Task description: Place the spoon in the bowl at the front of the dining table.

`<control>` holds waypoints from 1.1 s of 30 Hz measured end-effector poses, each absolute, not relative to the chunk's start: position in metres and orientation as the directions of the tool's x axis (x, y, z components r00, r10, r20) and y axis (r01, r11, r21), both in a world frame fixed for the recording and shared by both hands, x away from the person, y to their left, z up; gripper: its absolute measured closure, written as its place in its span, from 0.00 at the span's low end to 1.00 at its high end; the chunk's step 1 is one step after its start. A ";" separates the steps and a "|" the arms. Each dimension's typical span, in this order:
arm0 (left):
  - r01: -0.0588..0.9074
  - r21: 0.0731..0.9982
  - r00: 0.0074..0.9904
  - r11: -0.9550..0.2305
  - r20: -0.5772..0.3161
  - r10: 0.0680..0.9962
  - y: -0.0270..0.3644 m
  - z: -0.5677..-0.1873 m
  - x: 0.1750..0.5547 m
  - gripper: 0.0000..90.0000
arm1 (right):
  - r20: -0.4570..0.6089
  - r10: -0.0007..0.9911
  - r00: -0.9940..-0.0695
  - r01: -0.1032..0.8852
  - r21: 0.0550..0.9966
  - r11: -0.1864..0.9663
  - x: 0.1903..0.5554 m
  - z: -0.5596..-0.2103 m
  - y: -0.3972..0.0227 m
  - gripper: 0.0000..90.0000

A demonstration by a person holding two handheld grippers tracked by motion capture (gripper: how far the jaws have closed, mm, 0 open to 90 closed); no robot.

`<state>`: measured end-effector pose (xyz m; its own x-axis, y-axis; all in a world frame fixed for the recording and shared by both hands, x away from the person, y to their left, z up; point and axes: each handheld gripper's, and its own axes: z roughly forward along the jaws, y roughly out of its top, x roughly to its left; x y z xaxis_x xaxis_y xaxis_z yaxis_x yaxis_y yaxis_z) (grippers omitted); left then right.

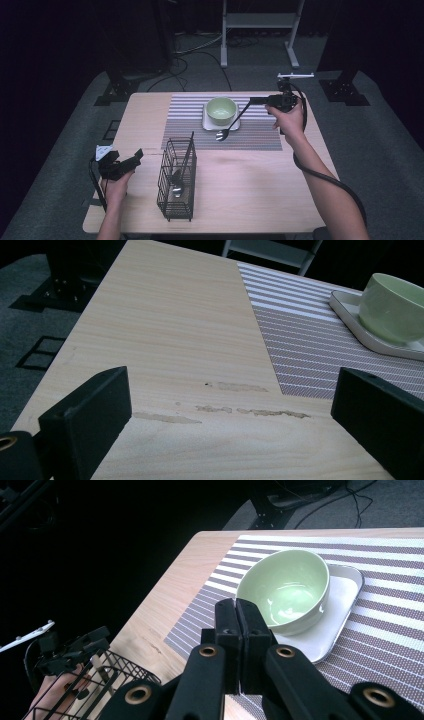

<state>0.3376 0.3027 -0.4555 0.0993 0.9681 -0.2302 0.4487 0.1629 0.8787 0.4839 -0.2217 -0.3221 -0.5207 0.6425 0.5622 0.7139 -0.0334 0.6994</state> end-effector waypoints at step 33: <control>0.446 0.878 0.099 0.171 -0.239 0.966 0.304 -0.455 0.336 0.02 | 0.536 0.701 -0.471 0.705 0.706 -0.065 0.510 -0.315 -0.206 0.99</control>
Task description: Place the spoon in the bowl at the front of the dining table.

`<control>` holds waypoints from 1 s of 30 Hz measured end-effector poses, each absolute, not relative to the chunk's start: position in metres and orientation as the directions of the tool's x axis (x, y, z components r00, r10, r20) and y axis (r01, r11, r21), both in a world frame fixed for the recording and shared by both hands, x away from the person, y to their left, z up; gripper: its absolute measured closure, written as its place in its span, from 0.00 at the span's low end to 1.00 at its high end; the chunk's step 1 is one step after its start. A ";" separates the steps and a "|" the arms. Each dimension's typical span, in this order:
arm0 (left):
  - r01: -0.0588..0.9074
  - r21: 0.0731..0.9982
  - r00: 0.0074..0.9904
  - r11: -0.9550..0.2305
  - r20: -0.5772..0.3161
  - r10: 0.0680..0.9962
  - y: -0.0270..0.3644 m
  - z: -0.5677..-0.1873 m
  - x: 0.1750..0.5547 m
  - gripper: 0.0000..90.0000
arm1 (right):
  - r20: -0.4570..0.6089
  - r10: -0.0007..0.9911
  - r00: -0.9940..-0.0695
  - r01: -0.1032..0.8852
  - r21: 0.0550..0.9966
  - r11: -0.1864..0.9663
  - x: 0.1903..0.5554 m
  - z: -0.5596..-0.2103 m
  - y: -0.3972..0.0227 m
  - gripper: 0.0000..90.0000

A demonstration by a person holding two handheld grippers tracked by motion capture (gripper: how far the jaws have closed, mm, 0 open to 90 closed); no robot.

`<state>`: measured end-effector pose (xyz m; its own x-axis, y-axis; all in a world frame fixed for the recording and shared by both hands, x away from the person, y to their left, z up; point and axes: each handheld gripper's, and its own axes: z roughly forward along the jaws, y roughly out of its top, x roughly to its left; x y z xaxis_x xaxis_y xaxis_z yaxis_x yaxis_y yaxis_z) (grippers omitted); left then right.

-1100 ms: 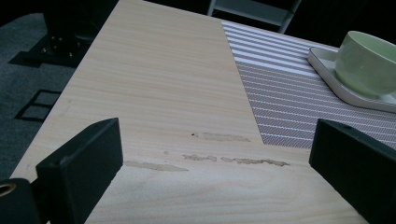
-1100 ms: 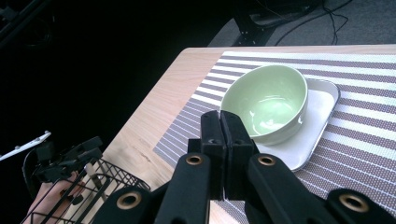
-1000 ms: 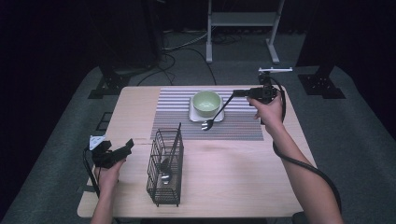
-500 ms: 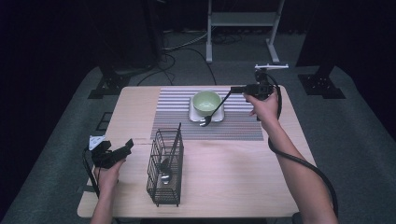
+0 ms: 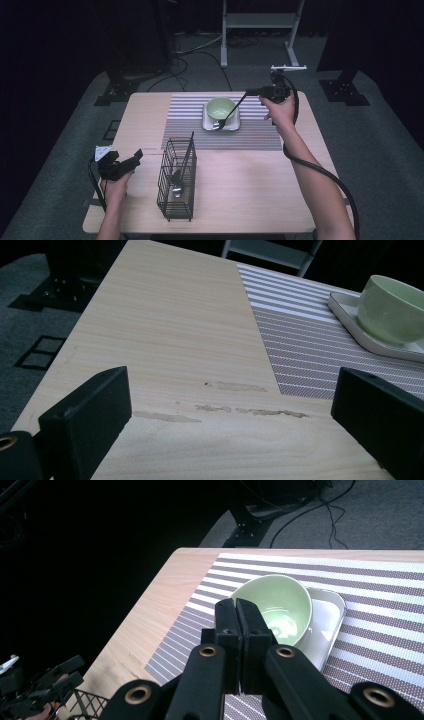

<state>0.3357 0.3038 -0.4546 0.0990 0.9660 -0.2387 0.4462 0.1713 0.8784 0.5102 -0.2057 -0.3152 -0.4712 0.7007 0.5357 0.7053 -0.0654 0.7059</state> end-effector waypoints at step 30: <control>0.443 0.879 0.096 0.176 -0.241 0.966 0.305 -0.455 0.335 0.02 | 0.502 0.789 -0.355 0.670 0.725 -0.160 0.540 -0.314 -0.211 0.99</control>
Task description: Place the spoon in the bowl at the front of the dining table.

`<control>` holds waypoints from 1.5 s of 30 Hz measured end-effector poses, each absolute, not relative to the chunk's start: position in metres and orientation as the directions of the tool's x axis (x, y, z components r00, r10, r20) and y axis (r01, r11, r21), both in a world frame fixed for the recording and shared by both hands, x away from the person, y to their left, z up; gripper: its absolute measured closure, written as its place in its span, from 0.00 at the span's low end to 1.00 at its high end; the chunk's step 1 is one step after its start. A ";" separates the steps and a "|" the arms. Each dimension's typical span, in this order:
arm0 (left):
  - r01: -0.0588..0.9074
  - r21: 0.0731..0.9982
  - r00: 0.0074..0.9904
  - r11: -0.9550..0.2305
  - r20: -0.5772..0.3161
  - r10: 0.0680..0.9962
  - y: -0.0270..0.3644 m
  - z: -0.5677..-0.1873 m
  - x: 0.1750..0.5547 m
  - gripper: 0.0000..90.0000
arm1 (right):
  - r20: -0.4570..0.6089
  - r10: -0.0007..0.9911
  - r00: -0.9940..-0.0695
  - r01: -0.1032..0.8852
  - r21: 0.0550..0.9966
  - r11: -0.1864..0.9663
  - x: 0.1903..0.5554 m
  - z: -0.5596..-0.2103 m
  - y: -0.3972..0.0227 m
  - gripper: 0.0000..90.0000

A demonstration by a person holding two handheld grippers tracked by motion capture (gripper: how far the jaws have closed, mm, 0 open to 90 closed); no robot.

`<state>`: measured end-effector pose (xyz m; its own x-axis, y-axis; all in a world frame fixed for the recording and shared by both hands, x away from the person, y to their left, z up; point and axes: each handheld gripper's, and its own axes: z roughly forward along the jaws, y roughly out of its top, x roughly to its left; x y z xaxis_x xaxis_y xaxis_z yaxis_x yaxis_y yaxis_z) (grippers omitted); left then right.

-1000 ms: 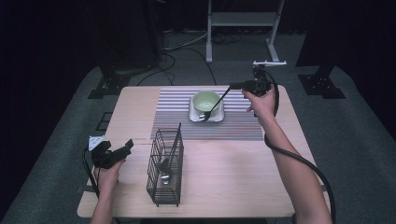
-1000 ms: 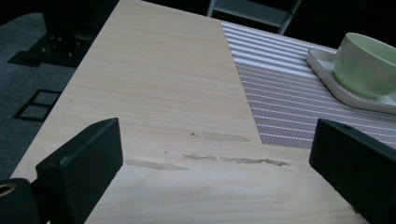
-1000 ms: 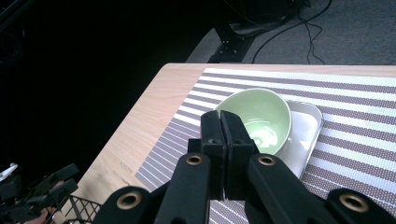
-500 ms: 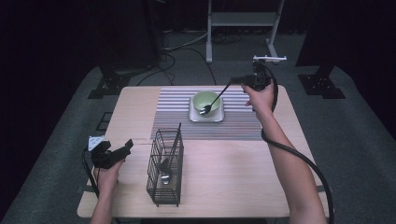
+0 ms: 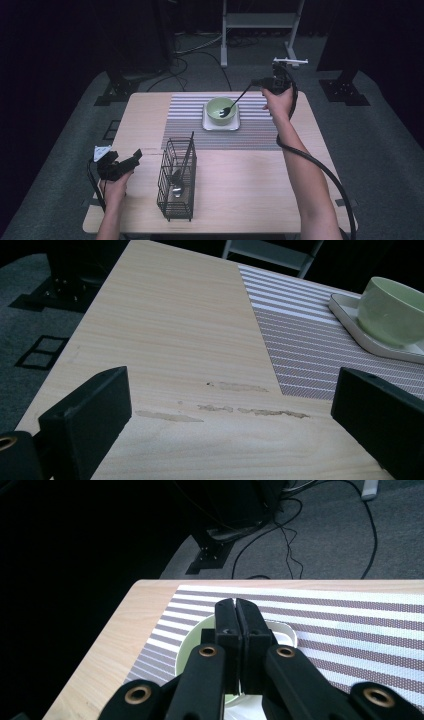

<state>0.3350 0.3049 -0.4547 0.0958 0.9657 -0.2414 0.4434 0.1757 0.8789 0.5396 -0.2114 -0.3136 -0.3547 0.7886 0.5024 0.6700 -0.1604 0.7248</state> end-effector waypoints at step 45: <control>0.455 0.872 0.088 0.180 -0.245 0.966 0.310 -0.459 0.337 0.02 | 0.593 0.765 -0.250 0.739 0.628 -0.245 0.563 -0.392 -0.210 0.93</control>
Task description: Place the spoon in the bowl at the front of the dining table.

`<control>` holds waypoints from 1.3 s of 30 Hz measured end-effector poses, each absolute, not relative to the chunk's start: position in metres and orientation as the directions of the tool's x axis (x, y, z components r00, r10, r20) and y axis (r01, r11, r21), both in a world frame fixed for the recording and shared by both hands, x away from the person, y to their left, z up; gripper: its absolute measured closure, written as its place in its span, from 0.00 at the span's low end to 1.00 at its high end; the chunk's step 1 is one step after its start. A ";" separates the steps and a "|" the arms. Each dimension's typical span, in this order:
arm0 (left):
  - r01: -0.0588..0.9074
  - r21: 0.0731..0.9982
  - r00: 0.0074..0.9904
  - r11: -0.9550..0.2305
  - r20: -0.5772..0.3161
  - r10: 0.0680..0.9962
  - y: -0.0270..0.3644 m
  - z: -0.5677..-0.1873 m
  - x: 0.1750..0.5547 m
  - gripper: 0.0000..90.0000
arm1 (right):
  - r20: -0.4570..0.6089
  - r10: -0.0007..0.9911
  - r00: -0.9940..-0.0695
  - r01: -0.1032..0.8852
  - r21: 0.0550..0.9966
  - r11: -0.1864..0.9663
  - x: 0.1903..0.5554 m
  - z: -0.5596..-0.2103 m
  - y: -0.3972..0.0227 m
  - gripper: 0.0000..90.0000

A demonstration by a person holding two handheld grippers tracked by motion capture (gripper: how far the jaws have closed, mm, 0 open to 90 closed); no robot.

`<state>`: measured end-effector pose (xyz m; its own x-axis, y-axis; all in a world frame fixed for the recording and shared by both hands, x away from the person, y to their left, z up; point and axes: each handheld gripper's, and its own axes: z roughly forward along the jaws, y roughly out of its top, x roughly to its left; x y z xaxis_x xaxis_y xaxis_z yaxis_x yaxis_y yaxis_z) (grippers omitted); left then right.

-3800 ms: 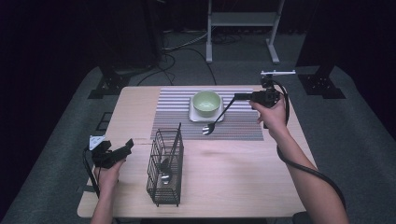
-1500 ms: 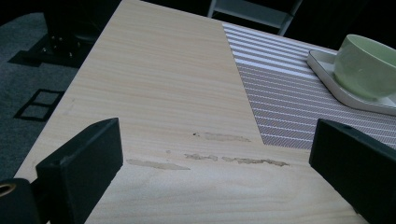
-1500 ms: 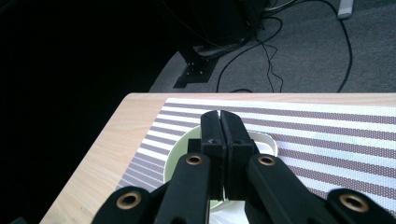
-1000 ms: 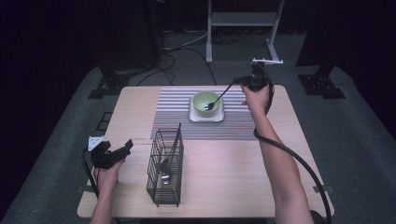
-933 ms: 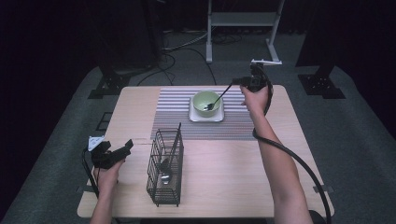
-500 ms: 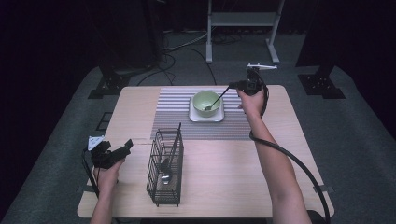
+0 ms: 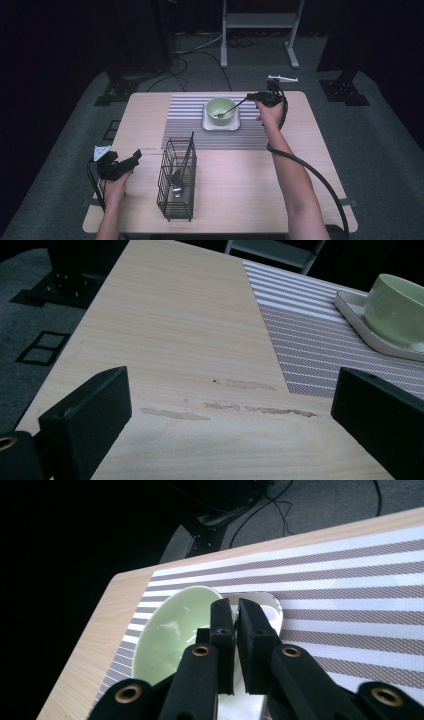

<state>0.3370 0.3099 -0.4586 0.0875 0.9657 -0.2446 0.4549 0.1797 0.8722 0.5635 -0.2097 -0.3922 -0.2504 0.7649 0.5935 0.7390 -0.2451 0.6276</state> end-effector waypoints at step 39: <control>0.451 0.876 0.088 0.173 -0.237 0.968 0.307 -0.457 0.333 0.02 | 0.566 0.726 -0.391 0.791 0.609 -0.049 0.527 -0.405 -0.224 0.33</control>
